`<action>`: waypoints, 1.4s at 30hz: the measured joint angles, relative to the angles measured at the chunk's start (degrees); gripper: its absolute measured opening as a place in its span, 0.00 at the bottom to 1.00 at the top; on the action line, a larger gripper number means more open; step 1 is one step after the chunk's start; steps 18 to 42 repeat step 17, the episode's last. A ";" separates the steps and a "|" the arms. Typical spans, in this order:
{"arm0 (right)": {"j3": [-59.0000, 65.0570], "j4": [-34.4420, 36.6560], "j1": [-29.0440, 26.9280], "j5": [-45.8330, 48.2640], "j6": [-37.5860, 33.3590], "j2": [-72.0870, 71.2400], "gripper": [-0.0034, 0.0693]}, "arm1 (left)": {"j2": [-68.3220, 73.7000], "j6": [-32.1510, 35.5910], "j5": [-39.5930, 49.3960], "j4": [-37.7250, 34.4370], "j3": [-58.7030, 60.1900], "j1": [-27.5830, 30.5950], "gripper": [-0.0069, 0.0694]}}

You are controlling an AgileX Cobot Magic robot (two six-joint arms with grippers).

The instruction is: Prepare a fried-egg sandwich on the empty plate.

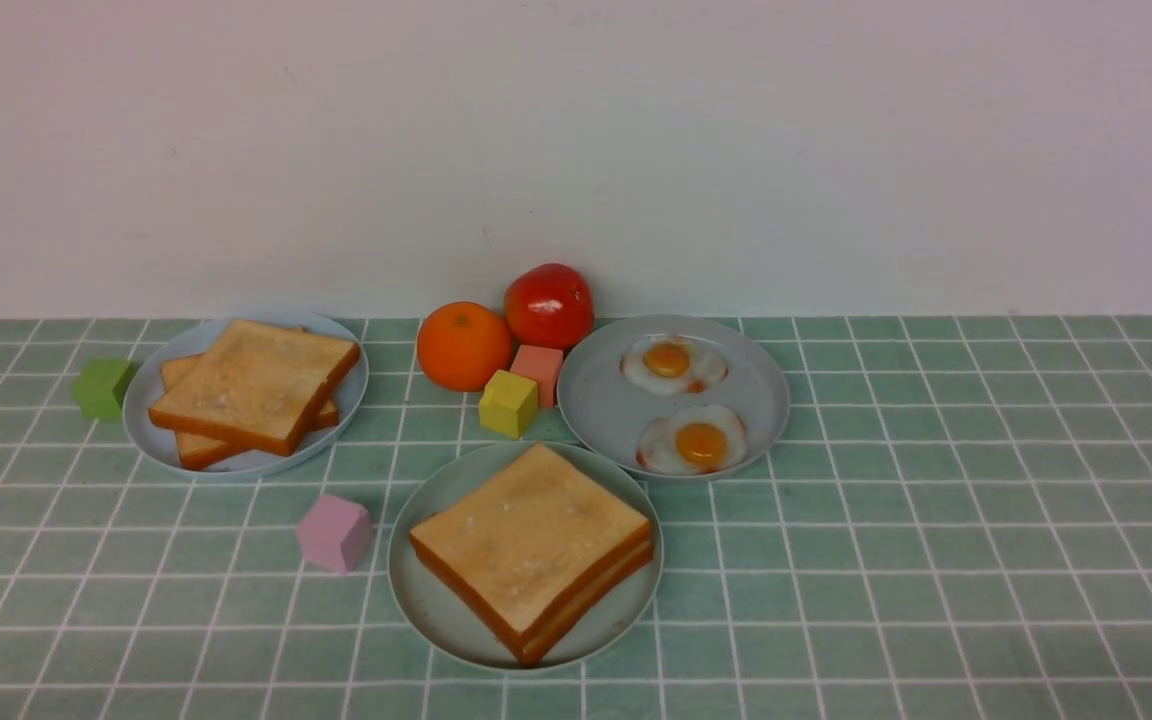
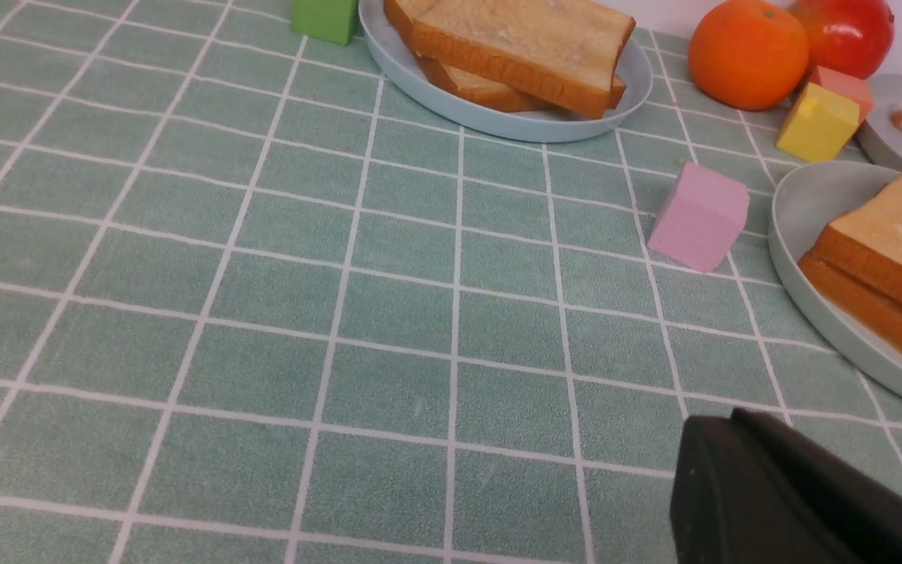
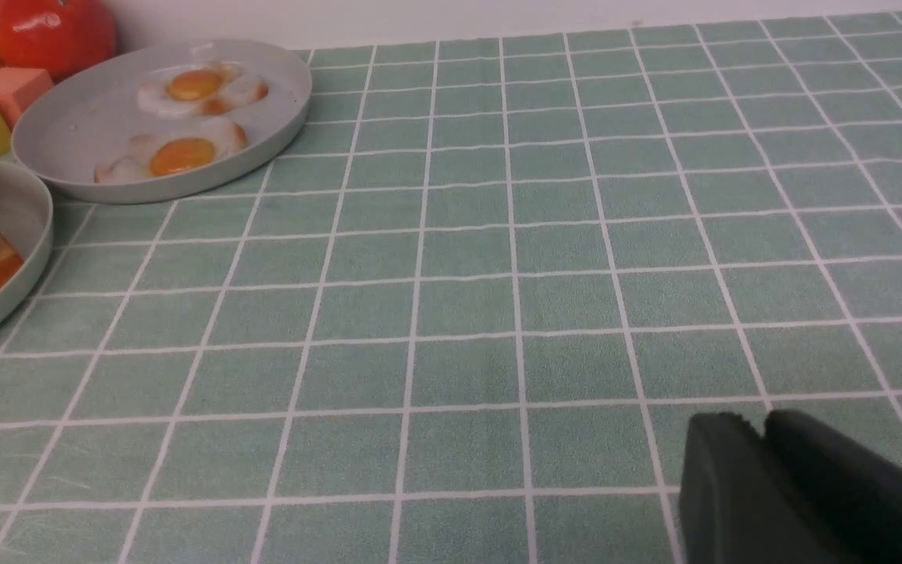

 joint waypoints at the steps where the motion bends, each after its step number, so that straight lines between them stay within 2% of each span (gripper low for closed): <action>1: 0.00 0.00 0.00 0.00 0.00 0.00 0.17 | 0.00 0.00 0.00 0.00 0.00 0.00 0.09; 42: 0.00 0.00 0.00 0.00 0.00 0.00 0.20 | 0.00 0.00 0.00 0.00 0.00 0.00 0.09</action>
